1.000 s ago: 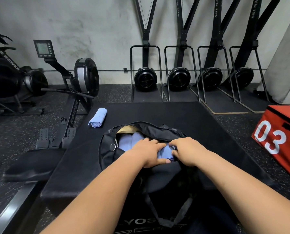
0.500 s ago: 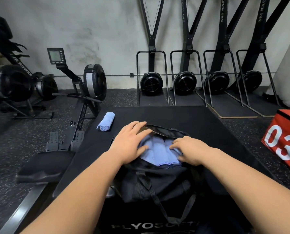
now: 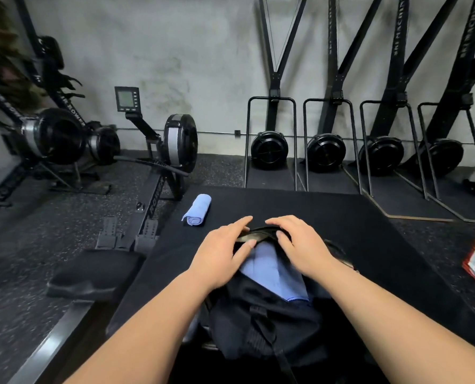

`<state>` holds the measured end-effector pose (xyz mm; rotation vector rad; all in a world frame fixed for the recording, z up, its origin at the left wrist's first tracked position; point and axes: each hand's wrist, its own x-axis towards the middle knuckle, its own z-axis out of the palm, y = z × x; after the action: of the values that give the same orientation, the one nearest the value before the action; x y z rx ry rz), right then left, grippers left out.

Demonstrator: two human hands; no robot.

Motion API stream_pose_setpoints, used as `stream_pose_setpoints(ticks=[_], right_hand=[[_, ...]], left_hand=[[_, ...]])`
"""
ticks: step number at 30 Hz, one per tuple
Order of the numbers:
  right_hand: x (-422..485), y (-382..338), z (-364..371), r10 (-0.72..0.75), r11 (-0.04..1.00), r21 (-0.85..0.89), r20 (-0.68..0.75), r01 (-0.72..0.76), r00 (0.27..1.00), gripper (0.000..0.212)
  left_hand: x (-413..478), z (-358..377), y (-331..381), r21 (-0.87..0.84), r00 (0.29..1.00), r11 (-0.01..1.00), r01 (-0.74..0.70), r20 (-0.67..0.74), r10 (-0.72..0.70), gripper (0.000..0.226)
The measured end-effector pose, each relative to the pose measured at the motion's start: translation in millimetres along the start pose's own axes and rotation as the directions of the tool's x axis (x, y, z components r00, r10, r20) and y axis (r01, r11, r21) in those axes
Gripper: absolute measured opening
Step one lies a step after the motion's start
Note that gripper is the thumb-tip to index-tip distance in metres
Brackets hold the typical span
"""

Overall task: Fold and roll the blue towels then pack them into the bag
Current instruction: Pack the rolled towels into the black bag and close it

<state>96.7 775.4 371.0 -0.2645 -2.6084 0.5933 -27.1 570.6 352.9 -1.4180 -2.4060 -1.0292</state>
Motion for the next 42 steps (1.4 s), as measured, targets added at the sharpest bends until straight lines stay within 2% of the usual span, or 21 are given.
stream_pose_setpoints(ticks=[4, 8, 14, 23, 28, 30, 33, 37, 42], right_hand=[[33, -9, 19, 0.000, 0.999, -0.042, 0.086, 0.004, 0.996, 0.035], [73, -22, 33, 0.027, 0.996, -0.090, 0.136, -0.015, 0.990, 0.030], [130, -42, 56, 0.037, 0.998, -0.051, 0.265, -0.025, 0.963, 0.028], [191, -49, 105, 0.077, 0.991, -0.130, 0.434, -0.023, 0.898, 0.035], [216, -47, 135, 0.090, 0.981, -0.191, 0.511, 0.011, 0.855, 0.043], [222, -44, 147, 0.107, 0.979, -0.203, 0.530, 0.004, 0.841, 0.047], [232, -38, 171, 0.126, 0.980, -0.196, 0.541, -0.020, 0.831, 0.055], [240, -35, 201, 0.144, 0.983, -0.172, 0.540, -0.059, 0.829, 0.072], [251, -42, 235, 0.161, 0.987, -0.095, 0.520, -0.130, 0.839, 0.060]], left_hand=[[-7, -6, -33, -0.029, 0.992, 0.992, 0.122, -0.031, -0.123, 0.055], [-18, -12, -76, 0.053, 0.975, 0.974, 0.220, 0.005, -0.221, 0.056], [-22, -16, -123, 0.146, 0.948, 0.938, 0.315, 0.005, -0.319, 0.073], [-22, 13, -185, 0.231, 0.911, 0.888, 0.397, 0.018, -0.412, 0.058], [-18, 32, -207, 0.354, 0.874, 0.821, 0.448, 0.020, -0.486, 0.093], [-18, 36, -210, 0.390, 0.857, 0.793, 0.469, 0.015, -0.514, 0.090], [-19, 44, -214, 0.406, 0.847, 0.771, 0.490, -0.015, -0.531, 0.074], [-21, 47, -212, 0.430, 0.855, 0.766, 0.478, -0.029, -0.518, 0.075], [-22, 51, -215, 0.440, 0.858, 0.760, 0.478, -0.052, -0.510, 0.074]])
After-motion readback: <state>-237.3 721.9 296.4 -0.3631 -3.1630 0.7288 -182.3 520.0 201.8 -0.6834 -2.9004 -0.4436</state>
